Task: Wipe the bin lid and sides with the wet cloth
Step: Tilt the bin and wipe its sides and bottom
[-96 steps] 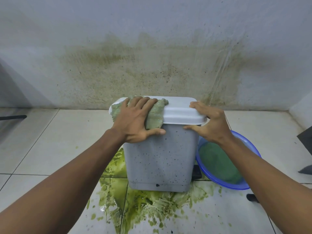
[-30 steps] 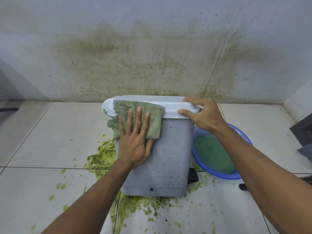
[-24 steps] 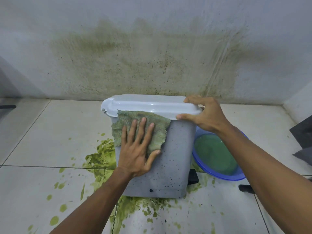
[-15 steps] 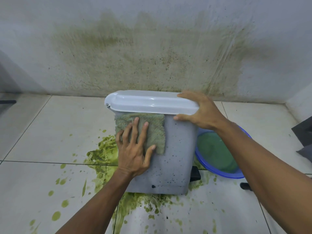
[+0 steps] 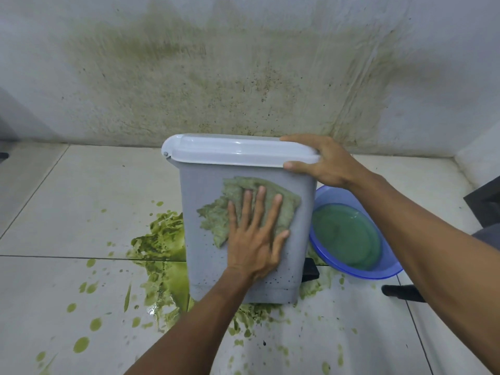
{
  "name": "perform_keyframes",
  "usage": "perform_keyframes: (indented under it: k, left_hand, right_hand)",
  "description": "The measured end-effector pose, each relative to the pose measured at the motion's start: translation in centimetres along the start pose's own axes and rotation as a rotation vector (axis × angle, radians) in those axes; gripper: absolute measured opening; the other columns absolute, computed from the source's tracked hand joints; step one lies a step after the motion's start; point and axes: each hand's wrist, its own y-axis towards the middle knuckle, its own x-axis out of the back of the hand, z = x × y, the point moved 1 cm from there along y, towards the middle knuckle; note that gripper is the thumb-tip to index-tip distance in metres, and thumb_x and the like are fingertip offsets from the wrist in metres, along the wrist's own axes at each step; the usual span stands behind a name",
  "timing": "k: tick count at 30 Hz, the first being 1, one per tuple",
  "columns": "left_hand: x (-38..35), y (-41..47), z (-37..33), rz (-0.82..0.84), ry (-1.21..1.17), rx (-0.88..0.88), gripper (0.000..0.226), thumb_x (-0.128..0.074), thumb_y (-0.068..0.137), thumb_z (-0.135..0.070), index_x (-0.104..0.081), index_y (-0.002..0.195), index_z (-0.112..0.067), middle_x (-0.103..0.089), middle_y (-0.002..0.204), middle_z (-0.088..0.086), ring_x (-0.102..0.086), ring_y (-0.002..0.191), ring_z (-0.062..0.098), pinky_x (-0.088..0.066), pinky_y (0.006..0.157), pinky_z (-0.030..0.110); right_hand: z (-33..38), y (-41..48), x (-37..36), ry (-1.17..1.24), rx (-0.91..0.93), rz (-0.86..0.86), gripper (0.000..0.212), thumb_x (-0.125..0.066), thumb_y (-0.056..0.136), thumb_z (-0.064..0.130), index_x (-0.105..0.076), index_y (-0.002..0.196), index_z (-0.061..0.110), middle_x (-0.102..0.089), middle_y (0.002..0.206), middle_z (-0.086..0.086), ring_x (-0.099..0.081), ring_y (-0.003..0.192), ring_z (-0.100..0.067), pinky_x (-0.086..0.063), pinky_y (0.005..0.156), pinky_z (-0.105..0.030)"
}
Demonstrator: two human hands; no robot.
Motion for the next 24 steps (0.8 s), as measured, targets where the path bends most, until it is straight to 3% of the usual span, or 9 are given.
perform_keyframes:
  k: [4,7,9,11,13,16,19,21,24]
  left_hand:
    - [0.5,-1.3,4.1,-0.072,0.056,0.166,0.073,-0.039,0.1,-0.055,-0.02,0.162,-0.022,-0.016,0.169,0.01,-0.006,0.157,0.03,-0.001,0.126,0.053]
    - [1.1,1.6,4.5,-0.129,0.033,0.351,0.079,-0.044,0.098,-0.055,-0.015,0.163,-0.019,-0.01,0.169,0.019,-0.003,0.156,0.038,-0.001,0.124,0.06]
    - [1.1,3.7,2.5,-0.139,0.009,0.372,0.081,-0.046,0.097,-0.055,-0.018,0.162,-0.015,-0.007,0.168,0.024,-0.001,0.155,0.044,0.003,0.122,0.063]
    - [0.3,4.2,0.4,-0.13,-0.013,0.285,0.079,-0.047,0.098,-0.054,-0.023,0.161,-0.014,-0.007,0.167,0.023,-0.002,0.155,0.043,0.001,0.122,0.064]
    - [-0.6,2.8,-0.5,-0.107,-0.003,0.079,0.074,-0.05,0.098,-0.052,-0.027,0.16,-0.018,-0.012,0.167,0.017,-0.007,0.156,0.038,-0.004,0.123,0.062]
    - [-1.3,-0.4,1.6,-0.093,0.041,-0.105,0.074,-0.051,0.099,-0.053,-0.024,0.161,-0.024,-0.013,0.17,0.009,-0.011,0.157,0.031,-0.011,0.125,0.057]
    - [-0.9,-2.4,4.6,-0.095,0.038,0.06,0.073,-0.035,0.102,-0.055,-0.008,0.164,-0.027,0.003,0.171,0.005,-0.002,0.158,0.03,-0.012,0.123,0.06]
    - [-0.8,-2.0,5.1,-0.109,0.008,0.206,0.071,-0.028,0.104,-0.054,-0.003,0.164,-0.026,0.002,0.171,0.008,0.001,0.158,0.032,-0.015,0.121,0.065]
    - [-0.3,0.7,2.7,-0.156,-0.005,0.359,0.074,-0.037,0.102,-0.049,-0.009,0.162,-0.016,-0.005,0.169,0.016,-0.002,0.156,0.038,-0.01,0.121,0.067]
  right_hand:
    - [-0.2,0.0,-0.1,0.025,-0.016,-0.01,0.055,-0.081,0.079,0.042,-0.065,0.131,0.031,-0.062,0.132,0.015,-0.056,0.122,-0.007,-0.043,0.109,-0.03]
    - [-0.2,0.1,0.0,0.045,-0.023,-0.007,0.055,-0.082,0.079,0.04,-0.065,0.131,0.031,-0.063,0.131,0.014,-0.057,0.121,-0.008,-0.044,0.108,-0.031]
    - [-0.2,0.2,0.1,0.053,-0.028,0.0,0.059,-0.082,0.076,0.042,-0.064,0.132,0.031,-0.062,0.132,0.014,-0.057,0.122,-0.009,-0.043,0.108,-0.031]
    - [-0.2,0.2,0.1,0.065,-0.022,0.012,0.062,-0.084,0.075,0.036,-0.064,0.133,0.029,-0.062,0.134,0.012,-0.057,0.122,-0.009,-0.042,0.109,-0.031]
    - [-0.2,0.2,0.4,0.064,-0.012,0.032,0.065,-0.088,0.074,0.022,-0.063,0.134,0.027,-0.06,0.136,0.01,-0.055,0.124,-0.008,-0.04,0.112,-0.031]
    - [-0.2,0.0,0.5,0.025,-0.011,0.061,0.081,-0.094,0.063,0.016,-0.061,0.136,0.029,-0.057,0.139,0.01,-0.051,0.128,-0.008,-0.04,0.112,-0.032]
    - [-0.2,-0.3,0.3,0.02,-0.015,0.062,0.093,-0.099,0.053,0.022,-0.06,0.136,0.034,-0.056,0.138,0.014,-0.049,0.128,-0.007,-0.039,0.109,-0.026]
    - [-0.1,-0.3,0.3,0.005,-0.016,0.052,0.095,-0.1,0.05,0.027,-0.059,0.135,0.037,-0.054,0.137,0.017,-0.049,0.127,-0.005,-0.038,0.107,-0.023]
    - [0.1,-0.2,0.3,-0.002,-0.024,0.053,0.095,-0.099,0.049,0.032,-0.06,0.135,0.036,-0.055,0.135,0.018,-0.049,0.125,-0.004,-0.039,0.107,-0.024]
